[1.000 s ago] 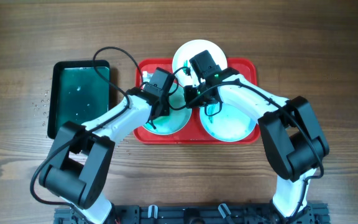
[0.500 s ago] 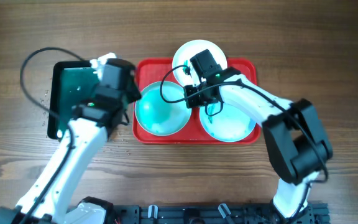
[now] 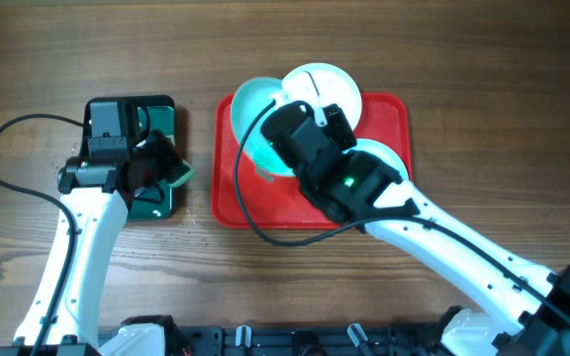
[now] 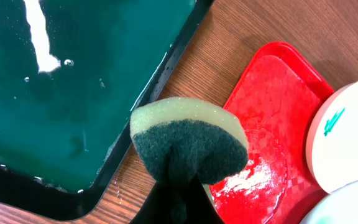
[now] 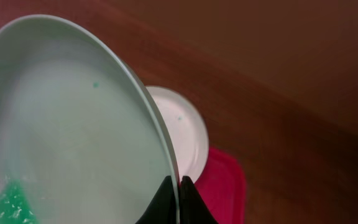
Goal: Clean dirty plates on tray and stack at the side
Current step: 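Lift the cleaned plate with the right gripper and place it right of the tray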
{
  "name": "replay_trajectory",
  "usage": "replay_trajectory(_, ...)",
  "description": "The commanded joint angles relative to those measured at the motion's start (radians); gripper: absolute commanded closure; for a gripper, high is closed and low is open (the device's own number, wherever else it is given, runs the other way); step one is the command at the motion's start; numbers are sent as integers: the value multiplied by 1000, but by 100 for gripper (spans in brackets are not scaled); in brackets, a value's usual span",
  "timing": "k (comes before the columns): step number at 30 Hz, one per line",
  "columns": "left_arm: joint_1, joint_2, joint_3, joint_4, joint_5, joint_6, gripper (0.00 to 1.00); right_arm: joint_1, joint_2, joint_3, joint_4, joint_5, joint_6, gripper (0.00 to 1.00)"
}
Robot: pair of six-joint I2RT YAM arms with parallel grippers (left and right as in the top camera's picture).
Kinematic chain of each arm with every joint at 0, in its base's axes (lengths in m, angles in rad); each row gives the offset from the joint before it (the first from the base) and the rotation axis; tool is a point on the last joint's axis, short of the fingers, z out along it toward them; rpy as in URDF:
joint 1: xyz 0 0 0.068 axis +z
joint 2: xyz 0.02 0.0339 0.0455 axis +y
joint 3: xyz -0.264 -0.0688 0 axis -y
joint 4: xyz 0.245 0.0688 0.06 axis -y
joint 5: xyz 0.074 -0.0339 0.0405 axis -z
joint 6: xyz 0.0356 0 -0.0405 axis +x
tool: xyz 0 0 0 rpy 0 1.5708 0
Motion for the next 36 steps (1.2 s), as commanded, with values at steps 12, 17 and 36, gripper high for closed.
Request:
replay_trajectory(12,3,-4,-5,-2,16,1,96,207,5,13,341,398,-785,96)
replay_trajectory(17,3,-4,-5,-3,16,1,96,216,5,12,344,398,-707,96)
replay_trajectory(36,-7,-4,-5,-5,45,1,96,-1056,71,9,-191,-855,275,96)
